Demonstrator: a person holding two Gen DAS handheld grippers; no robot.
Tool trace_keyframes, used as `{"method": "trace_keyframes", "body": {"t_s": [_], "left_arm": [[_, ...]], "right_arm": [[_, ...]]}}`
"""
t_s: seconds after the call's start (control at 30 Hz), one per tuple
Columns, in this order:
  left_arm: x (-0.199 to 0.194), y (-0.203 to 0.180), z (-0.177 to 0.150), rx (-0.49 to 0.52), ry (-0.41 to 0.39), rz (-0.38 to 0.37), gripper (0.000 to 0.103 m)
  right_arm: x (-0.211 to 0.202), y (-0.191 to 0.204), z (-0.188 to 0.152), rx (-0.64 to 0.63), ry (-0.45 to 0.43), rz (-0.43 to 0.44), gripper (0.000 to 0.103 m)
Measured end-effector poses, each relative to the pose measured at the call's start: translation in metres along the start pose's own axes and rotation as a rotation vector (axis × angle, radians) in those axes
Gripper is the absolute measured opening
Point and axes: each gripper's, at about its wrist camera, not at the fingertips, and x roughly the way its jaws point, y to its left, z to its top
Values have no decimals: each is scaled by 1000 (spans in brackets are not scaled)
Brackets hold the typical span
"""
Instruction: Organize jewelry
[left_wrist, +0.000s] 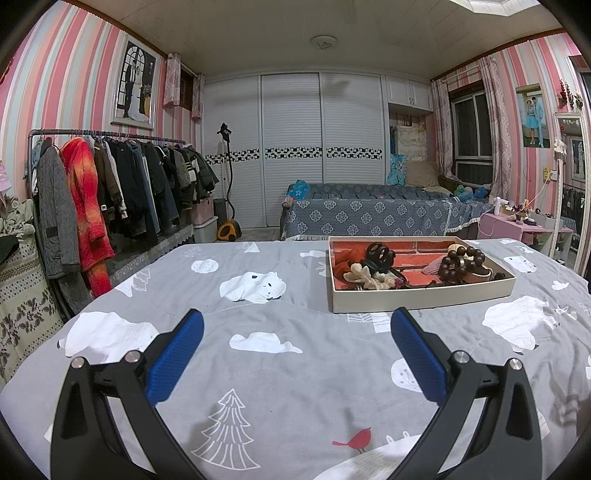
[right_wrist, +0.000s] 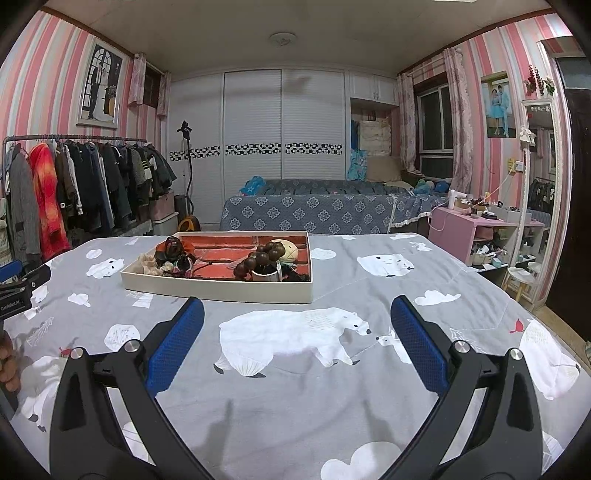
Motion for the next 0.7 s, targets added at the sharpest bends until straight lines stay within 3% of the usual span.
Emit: {"method": "trace_keyframes", "body": {"t_s": [0.7], "left_arm": [[-1, -1, -2, 3, 1, 0, 99]], "right_arm": [[0, 0, 0, -1, 1, 0, 98]]}}
